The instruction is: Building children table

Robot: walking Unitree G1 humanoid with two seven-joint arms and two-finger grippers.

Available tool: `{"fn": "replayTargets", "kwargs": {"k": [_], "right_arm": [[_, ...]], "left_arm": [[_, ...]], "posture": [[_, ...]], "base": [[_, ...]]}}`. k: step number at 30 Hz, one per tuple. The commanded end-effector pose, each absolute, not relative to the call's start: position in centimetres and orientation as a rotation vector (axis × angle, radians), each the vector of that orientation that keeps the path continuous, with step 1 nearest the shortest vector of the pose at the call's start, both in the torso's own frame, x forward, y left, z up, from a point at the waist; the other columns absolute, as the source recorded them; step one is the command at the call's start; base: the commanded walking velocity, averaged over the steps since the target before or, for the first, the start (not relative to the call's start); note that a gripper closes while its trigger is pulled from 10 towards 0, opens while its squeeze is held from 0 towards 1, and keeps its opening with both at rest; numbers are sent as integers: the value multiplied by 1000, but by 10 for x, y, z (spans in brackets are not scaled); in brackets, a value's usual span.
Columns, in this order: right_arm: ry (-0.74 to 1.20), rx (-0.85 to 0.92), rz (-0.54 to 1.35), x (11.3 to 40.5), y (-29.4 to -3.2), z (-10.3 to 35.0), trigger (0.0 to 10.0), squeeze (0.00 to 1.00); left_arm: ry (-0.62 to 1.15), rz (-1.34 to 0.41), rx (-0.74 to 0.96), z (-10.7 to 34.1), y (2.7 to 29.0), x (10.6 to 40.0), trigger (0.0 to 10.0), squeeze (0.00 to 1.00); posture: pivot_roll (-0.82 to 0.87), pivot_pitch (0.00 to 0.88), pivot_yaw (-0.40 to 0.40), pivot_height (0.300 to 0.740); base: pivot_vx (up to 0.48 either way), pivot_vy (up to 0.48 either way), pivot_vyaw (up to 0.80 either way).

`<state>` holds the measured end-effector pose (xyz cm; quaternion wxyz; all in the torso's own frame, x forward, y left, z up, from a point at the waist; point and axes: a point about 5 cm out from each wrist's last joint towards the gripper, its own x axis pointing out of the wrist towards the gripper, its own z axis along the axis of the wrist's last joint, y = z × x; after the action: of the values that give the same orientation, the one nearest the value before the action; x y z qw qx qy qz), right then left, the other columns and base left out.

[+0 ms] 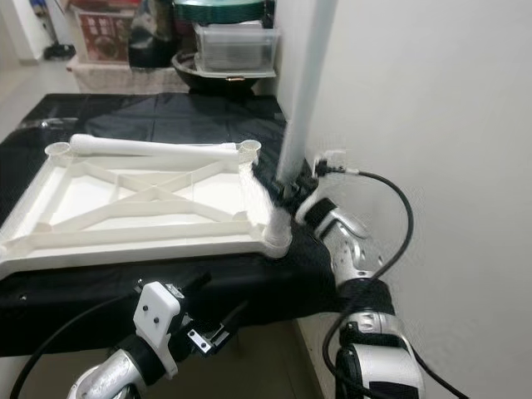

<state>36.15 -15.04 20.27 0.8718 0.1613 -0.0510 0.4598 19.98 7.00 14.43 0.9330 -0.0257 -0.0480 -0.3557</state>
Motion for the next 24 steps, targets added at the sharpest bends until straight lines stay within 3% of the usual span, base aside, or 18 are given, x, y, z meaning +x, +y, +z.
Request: {"fn": "replayTargets", "kwargs": {"k": [1,3,7,8,9,10,19,22,24], "right_arm": [[-30,284,1231,354,-127,196,10000,0],[7,244,1345,351,-122,194,10000,0],[56,168,1358,354,-117,187,10000,0],[81,116,1349,355,-113,183,4392,0],[81,116,1349,355,-113,183,4392,0],[101,83,1323,357,-111,179,0,0],[68,8,1087,366,-117,172,0,0],[-29,77,752,380,-131,179,0,0],[-43,92,683,383,-134,180,0,0]], "left_arm": [[-100,-727,-46,143,70,201,10000,0],[-103,-726,-45,143,70,201,10000,0],[-107,-721,-44,144,71,202,10000,0],[-107,-719,-43,144,71,202,10000,0],[-107,-719,-43,144,71,202,10000,0],[-108,-718,-42,144,71,202,10000,0],[-107,-719,-43,144,71,202,10000,0],[-106,-719,-45,143,71,202,10000,0],[-106,-718,-45,143,71,202,10000,0]], "posture": [[135,42,-61,740],[135,42,-61,740],[133,40,-59,740],[137,39,-61,740],[137,39,-61,740],[137,39,-61,740],[132,41,-61,740],[132,43,-61,740],[132,43,-61,740]], "base": [[0,0,0],[0,0,0],[0,0,0],[0,0,0],[0,0,0],[0,0,0],[0,0,0],[0,0,0],[0,0,0]]}}
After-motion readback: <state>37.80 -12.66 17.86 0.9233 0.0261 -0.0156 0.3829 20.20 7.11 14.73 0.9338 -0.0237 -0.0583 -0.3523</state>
